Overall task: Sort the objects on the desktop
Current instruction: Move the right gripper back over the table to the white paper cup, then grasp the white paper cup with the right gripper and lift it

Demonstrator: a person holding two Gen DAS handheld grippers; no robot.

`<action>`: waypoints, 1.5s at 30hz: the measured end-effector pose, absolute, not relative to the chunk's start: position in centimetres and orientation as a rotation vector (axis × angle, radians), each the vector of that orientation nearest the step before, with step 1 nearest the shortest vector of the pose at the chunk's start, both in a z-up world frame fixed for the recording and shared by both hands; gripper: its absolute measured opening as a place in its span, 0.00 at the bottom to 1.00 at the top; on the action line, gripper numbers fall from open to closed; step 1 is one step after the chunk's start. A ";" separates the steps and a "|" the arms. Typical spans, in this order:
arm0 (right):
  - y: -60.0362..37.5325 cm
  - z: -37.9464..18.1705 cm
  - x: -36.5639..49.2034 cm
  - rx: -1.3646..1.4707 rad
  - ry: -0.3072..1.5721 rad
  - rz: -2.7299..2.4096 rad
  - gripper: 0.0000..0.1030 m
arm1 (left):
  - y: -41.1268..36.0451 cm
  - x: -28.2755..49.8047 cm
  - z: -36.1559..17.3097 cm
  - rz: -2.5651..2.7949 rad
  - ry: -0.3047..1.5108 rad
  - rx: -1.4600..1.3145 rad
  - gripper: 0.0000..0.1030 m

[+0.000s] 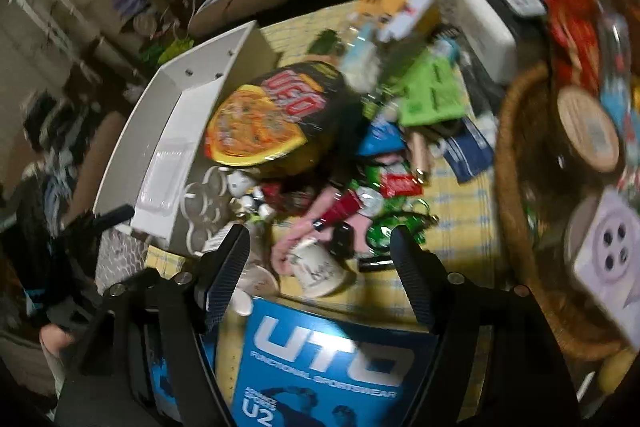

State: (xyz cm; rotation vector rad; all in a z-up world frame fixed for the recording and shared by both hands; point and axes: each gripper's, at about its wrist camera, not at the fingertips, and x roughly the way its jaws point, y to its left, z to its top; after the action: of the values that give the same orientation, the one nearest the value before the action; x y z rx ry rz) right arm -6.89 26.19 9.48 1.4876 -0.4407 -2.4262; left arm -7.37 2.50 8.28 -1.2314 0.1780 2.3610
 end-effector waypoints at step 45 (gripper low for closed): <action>28.5 0.9 -8.8 1.317 -0.788 -2.119 0.35 | 8.2 -3.5 3.9 2.200 0.375 -1.244 0.66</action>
State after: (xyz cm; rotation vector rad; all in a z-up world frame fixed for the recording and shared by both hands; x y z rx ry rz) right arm -8.80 28.54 0.86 1.3171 -0.7884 -2.1194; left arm -3.50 8.18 3.90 -1.2437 0.3752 2.1999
